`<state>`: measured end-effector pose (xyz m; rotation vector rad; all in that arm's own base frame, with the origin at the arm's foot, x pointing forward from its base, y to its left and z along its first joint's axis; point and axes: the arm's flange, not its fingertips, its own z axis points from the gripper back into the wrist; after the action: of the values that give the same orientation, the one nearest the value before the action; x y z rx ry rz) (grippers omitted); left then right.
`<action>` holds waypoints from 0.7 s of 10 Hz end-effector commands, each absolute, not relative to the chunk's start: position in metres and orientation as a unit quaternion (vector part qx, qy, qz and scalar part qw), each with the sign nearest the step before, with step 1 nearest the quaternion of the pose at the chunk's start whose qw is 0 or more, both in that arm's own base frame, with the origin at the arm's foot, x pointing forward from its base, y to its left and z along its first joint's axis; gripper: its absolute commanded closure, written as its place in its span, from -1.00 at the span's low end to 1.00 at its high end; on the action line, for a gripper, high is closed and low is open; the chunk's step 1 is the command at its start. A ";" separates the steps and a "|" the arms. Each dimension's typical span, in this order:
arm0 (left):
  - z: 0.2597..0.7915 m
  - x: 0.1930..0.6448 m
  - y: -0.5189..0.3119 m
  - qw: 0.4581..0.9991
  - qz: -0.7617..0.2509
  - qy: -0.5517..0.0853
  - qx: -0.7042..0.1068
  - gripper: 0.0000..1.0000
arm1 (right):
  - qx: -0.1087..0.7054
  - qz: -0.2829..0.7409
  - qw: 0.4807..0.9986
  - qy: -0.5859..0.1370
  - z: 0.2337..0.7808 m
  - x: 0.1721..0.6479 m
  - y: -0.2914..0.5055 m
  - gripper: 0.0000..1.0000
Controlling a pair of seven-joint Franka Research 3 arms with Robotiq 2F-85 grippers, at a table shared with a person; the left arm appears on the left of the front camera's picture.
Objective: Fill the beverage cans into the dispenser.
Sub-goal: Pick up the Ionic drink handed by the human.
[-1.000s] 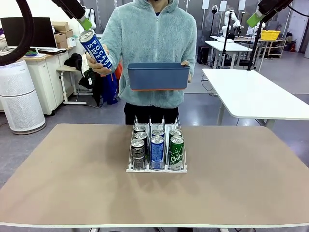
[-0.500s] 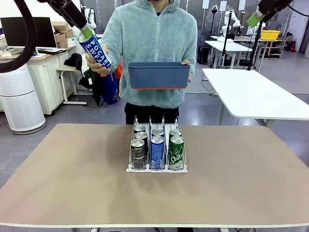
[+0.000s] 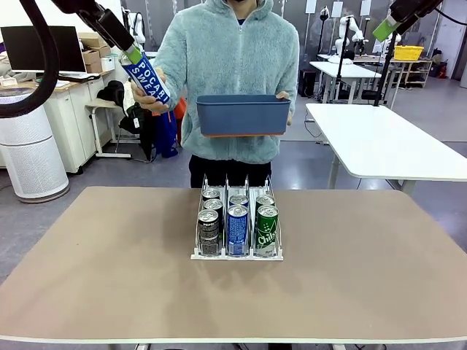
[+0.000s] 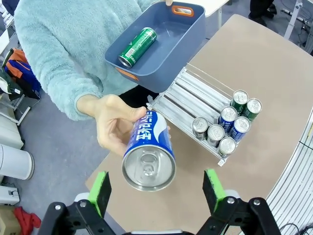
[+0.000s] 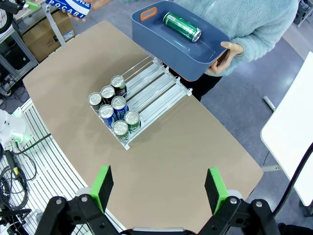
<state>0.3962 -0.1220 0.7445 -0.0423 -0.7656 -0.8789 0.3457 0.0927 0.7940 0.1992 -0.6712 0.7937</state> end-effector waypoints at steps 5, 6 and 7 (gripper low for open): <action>0.714 0.419 -0.118 0.822 -0.424 -0.379 -0.040 -1.00 | 0.097 0.375 0.865 -0.320 0.794 0.345 0.093 -1.00; 0.712 0.422 -0.118 0.822 -0.424 -0.377 -0.044 -1.00 | 0.097 0.375 0.865 -0.320 0.794 0.345 0.093 -1.00; 0.709 0.424 -0.120 0.825 -0.421 -0.375 -0.047 -1.00 | 0.097 0.375 0.865 -0.320 0.794 0.345 0.093 -1.00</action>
<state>0.4218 -0.1236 0.7153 -0.0592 -0.7721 -0.8658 0.3457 0.0927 0.7940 0.1992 -0.6712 0.7937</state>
